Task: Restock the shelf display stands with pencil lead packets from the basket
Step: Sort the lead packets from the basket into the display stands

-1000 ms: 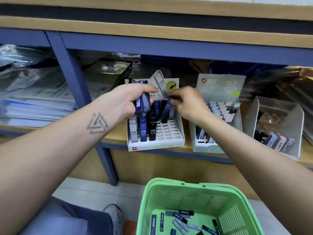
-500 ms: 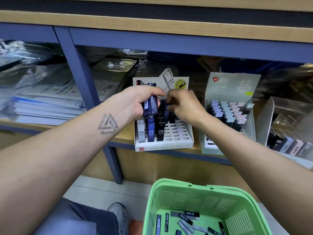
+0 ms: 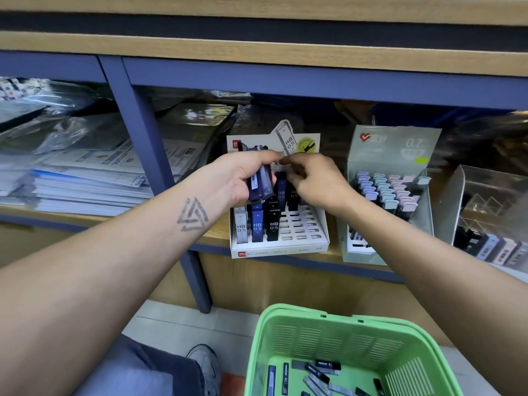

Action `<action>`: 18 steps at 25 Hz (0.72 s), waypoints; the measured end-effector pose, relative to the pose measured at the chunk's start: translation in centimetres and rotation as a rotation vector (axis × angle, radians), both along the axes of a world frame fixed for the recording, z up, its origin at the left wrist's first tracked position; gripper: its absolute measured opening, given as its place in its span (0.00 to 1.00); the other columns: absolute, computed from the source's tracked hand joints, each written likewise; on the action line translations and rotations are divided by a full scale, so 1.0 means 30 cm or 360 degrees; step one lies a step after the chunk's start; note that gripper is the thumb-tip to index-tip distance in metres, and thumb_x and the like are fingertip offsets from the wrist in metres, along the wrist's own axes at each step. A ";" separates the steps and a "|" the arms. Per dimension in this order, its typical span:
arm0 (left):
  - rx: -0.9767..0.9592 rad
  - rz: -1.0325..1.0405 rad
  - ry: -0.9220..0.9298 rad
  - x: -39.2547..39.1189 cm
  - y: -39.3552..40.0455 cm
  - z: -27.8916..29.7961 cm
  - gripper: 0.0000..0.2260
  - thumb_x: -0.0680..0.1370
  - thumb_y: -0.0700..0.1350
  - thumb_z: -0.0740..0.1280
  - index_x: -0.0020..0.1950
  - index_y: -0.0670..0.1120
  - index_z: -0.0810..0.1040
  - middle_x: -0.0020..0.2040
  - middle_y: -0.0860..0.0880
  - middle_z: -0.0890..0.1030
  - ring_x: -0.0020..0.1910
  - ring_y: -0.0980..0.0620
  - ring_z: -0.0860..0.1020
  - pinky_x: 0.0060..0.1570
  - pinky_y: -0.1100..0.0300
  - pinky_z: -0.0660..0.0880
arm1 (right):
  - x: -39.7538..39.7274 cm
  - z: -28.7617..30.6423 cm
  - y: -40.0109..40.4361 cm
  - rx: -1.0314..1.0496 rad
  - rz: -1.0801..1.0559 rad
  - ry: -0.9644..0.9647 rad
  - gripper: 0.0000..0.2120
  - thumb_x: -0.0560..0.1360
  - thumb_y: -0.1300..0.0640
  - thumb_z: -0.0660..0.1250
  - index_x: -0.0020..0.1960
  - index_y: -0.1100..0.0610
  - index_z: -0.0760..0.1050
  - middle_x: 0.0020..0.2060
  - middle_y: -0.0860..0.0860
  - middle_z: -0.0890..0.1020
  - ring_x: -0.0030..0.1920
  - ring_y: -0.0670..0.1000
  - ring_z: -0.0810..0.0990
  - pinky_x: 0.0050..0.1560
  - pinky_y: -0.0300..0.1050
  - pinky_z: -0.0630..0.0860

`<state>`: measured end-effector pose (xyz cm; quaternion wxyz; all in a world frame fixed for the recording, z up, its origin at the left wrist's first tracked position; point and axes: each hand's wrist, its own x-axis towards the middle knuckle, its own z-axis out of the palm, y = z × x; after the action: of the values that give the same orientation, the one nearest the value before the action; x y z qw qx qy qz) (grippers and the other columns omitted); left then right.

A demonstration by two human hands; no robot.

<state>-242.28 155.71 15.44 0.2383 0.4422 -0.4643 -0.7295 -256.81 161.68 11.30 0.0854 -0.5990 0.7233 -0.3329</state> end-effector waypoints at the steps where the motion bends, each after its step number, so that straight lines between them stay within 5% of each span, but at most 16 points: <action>1: 0.0002 -0.0015 0.0029 -0.002 0.007 0.001 0.11 0.79 0.43 0.70 0.39 0.42 0.74 0.22 0.47 0.74 0.16 0.53 0.73 0.18 0.66 0.70 | 0.012 0.023 0.032 -0.0034 0.0026 -0.0436 0.10 0.79 0.63 0.64 0.57 0.54 0.80 0.44 0.50 0.85 0.42 0.48 0.80 0.47 0.47 0.76; 3: 0.0038 -0.0051 0.0096 -0.012 0.021 -0.001 0.10 0.80 0.43 0.69 0.40 0.41 0.75 0.24 0.46 0.77 0.19 0.52 0.76 0.19 0.64 0.73 | 0.045 0.073 0.121 0.0055 0.0155 -0.1251 0.01 0.81 0.60 0.66 0.52 0.57 0.76 0.39 0.58 0.86 0.36 0.52 0.83 0.36 0.45 0.77; 4: 0.0068 -0.0071 0.0121 -0.020 0.027 -0.002 0.08 0.79 0.44 0.71 0.43 0.41 0.77 0.28 0.46 0.80 0.23 0.51 0.79 0.22 0.62 0.75 | 0.059 0.084 0.157 0.0125 0.0219 -0.1454 0.05 0.80 0.58 0.68 0.53 0.59 0.74 0.40 0.62 0.86 0.36 0.55 0.84 0.34 0.44 0.78; 8: 0.0062 -0.0059 0.0128 -0.056 0.047 -0.011 0.12 0.76 0.42 0.74 0.57 0.41 0.80 0.41 0.42 0.84 0.34 0.44 0.83 0.29 0.52 0.81 | 0.090 0.082 0.221 0.0158 0.0201 -0.1563 0.15 0.75 0.65 0.73 0.58 0.65 0.72 0.40 0.66 0.85 0.37 0.59 0.86 0.35 0.43 0.82; 13: 0.0012 0.0023 0.0066 -0.087 0.047 -0.020 0.18 0.75 0.44 0.75 0.63 0.40 0.79 0.53 0.38 0.84 0.47 0.40 0.84 0.38 0.45 0.82 | 0.077 0.082 0.222 0.0067 0.0122 -0.1578 0.15 0.75 0.70 0.72 0.59 0.67 0.74 0.42 0.67 0.85 0.36 0.57 0.86 0.38 0.42 0.84; 18: -0.0030 0.0059 0.0146 -0.095 0.032 -0.013 0.18 0.74 0.43 0.76 0.62 0.39 0.80 0.53 0.39 0.85 0.44 0.40 0.85 0.35 0.44 0.82 | 0.059 0.072 0.216 0.0121 0.0098 -0.1897 0.16 0.73 0.68 0.74 0.60 0.66 0.76 0.38 0.60 0.85 0.33 0.52 0.83 0.35 0.38 0.82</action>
<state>-245.13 156.68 15.06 0.2771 0.4146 -0.4514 -0.7400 -255.03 168.16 13.45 0.5075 -0.3262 0.5444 -0.5829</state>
